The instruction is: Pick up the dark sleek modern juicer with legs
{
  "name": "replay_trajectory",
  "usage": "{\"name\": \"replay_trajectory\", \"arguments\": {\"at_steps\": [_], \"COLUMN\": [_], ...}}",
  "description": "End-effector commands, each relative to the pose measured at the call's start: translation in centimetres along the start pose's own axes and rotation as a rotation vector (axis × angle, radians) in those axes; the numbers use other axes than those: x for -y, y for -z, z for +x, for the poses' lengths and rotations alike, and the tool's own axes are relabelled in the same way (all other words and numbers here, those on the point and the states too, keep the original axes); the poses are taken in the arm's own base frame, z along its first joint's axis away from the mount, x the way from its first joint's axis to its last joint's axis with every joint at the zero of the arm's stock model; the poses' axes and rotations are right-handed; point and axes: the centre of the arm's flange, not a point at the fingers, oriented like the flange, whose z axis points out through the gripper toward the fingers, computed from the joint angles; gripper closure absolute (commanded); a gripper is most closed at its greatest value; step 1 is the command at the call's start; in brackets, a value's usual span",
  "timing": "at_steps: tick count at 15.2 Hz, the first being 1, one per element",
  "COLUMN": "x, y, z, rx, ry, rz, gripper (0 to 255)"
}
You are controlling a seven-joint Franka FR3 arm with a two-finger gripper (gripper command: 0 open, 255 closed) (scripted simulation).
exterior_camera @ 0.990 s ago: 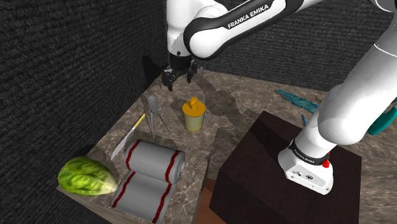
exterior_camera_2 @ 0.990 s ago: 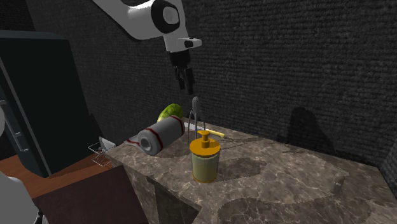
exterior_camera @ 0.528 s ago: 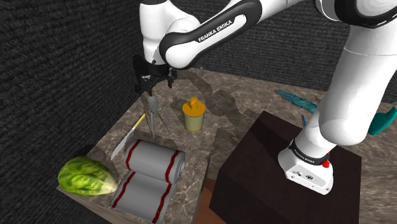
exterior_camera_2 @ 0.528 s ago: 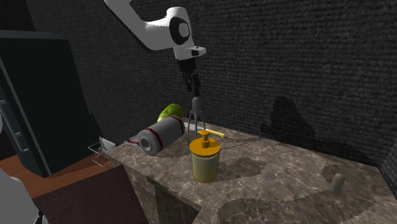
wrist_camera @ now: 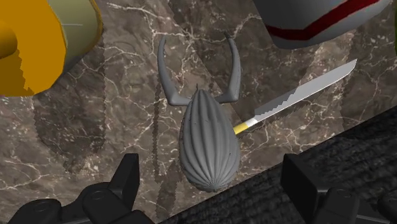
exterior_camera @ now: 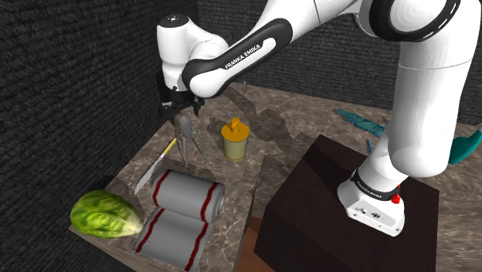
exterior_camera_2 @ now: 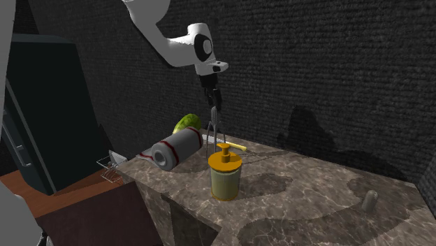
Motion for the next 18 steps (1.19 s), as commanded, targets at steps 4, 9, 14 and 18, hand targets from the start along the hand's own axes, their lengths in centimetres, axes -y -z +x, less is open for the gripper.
{"name": "replay_trajectory", "arguments": {"at_steps": [4, 9, 14, 18], "x": [-0.1, -0.1, -0.1, -0.1], "y": [-1.9, -1.8, -1.9, 0.2], "z": [-0.3, -0.3, -0.3, 0.1], "rx": [0.0, 0.0, 0.0, 0.0], "ry": [0.0, 0.0, 0.0, 0.0], "rz": [0.0, 0.0, 0.0, 0.0], "gripper": [0, 255, 255, 255]}}
